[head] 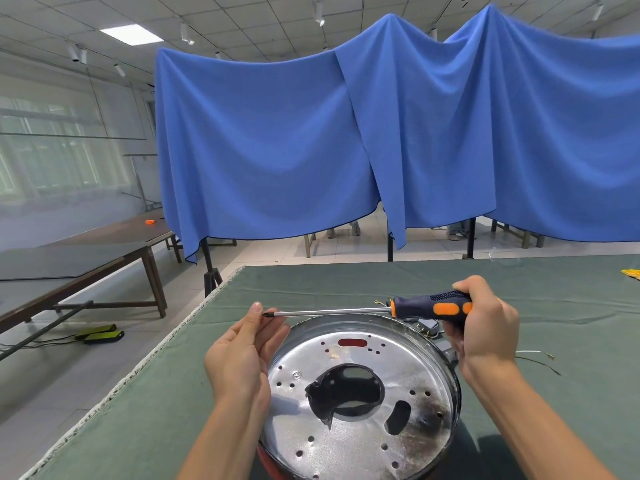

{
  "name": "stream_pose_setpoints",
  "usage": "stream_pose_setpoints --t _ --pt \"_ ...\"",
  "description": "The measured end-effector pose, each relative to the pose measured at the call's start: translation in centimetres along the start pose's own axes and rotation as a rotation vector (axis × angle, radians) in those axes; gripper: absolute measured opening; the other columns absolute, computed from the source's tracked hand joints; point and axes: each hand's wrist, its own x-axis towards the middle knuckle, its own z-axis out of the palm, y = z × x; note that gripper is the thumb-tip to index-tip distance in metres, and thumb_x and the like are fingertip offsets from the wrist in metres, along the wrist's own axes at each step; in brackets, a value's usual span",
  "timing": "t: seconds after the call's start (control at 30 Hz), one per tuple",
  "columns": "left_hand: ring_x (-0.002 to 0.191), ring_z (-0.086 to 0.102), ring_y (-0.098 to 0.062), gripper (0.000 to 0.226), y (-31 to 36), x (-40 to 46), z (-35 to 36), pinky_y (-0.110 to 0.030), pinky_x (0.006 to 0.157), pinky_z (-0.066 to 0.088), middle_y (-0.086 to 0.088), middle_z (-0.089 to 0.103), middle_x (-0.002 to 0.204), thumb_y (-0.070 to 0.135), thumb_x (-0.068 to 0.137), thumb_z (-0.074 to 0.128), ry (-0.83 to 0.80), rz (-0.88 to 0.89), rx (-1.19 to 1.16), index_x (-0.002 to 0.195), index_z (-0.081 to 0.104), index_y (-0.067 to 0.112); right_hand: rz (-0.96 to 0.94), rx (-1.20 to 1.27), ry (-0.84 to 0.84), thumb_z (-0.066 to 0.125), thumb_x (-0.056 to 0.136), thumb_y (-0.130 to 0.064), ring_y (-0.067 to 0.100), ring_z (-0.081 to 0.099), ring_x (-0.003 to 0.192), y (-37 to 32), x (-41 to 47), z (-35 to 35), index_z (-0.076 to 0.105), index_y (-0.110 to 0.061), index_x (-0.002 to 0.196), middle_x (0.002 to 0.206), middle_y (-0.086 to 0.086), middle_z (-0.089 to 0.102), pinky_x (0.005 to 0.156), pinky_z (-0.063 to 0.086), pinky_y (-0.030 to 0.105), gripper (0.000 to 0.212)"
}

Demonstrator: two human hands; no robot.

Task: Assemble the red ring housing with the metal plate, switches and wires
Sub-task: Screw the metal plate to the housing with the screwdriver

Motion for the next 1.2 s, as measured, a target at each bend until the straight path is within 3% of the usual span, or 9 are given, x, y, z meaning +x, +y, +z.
stream_pose_setpoints --t 0.27,0.4,0.53,0.73,0.87,0.97,1.2 --pt "0.058 0.07 -0.017 0.01 0.1 -0.3 0.2 -0.026 0.059 0.06 -0.009 0.072 0.066 0.005 0.089 0.059 0.003 0.031 -0.02 0.083 0.063 -0.002 0.021 0.038 0.032 0.06 0.055 -0.03 0.012 0.037 0.03 0.1 -0.4 0.3 0.046 -0.011 0.051 0.042 -0.001 0.043 0.03 0.027 0.014 0.024" --pt "0.058 0.07 -0.016 0.01 0.1 -0.3 0.2 -0.026 0.058 0.059 -0.009 0.072 0.067 0.005 0.089 0.06 0.0 0.043 -0.019 0.082 0.063 -0.001 0.086 -0.012 0.015 0.061 0.069 -0.025 0.012 0.037 0.029 -0.1 -0.4 0.1 0.047 -0.01 0.057 0.051 0.004 0.044 0.029 0.024 0.013 0.024" --pt "0.059 0.07 -0.016 0.012 -0.1 -0.1 0.2 -0.028 0.059 0.06 -0.009 0.072 0.067 0.007 0.09 0.059 -0.017 0.022 -0.053 0.081 0.063 0.0 0.183 -0.055 -0.079 0.061 0.077 -0.028 0.011 0.032 0.027 -0.5 -0.4 0.0 0.045 -0.013 0.066 0.043 0.001 0.046 0.03 0.019 0.012 0.025" --pt "0.059 0.071 -0.018 0.015 -0.2 0.0 0.3 -0.029 0.057 0.06 -0.012 0.072 0.066 0.008 0.091 0.057 -0.004 -0.059 -0.135 0.078 0.06 0.002 0.37 0.103 -0.232 0.074 0.076 -0.036 0.007 0.045 0.034 0.0 -1.8 1.2 0.057 -0.015 0.074 0.053 0.0 0.05 0.033 0.038 0.016 0.027" --pt "0.058 0.071 -0.018 0.015 0.2 0.2 0.2 -0.028 0.054 0.059 -0.012 0.071 0.064 0.008 0.092 0.057 -0.004 -0.071 -0.156 0.079 0.06 0.001 0.277 0.035 -0.287 0.078 0.065 -0.039 0.01 0.043 0.034 -0.3 -2.8 1.8 0.064 -0.012 0.082 0.054 0.001 0.055 0.033 0.037 0.018 0.034" --pt "0.058 0.071 -0.018 0.019 0.8 0.2 0.1 -0.027 0.053 0.059 -0.013 0.071 0.065 0.011 0.094 0.055 -0.027 -0.077 -0.146 0.08 0.06 0.0 0.206 0.031 -0.316 0.078 0.057 -0.041 0.012 0.045 0.033 -1.0 -3.7 1.7 0.067 -0.011 0.077 0.054 0.003 0.059 0.033 0.038 0.019 0.038" --pt "0.076 0.07 -0.032 0.042 1.9 -1.0 -2.5 -0.035 0.058 0.06 -0.029 0.066 0.092 0.028 0.099 0.045 -0.102 -0.235 -0.071 0.099 0.055 -0.013 0.033 0.029 -0.299 0.075 0.078 -0.025 0.012 0.053 0.037 -2.5 -5.6 2.6 0.066 -0.008 0.073 0.056 0.009 0.065 0.036 0.043 0.021 0.019"
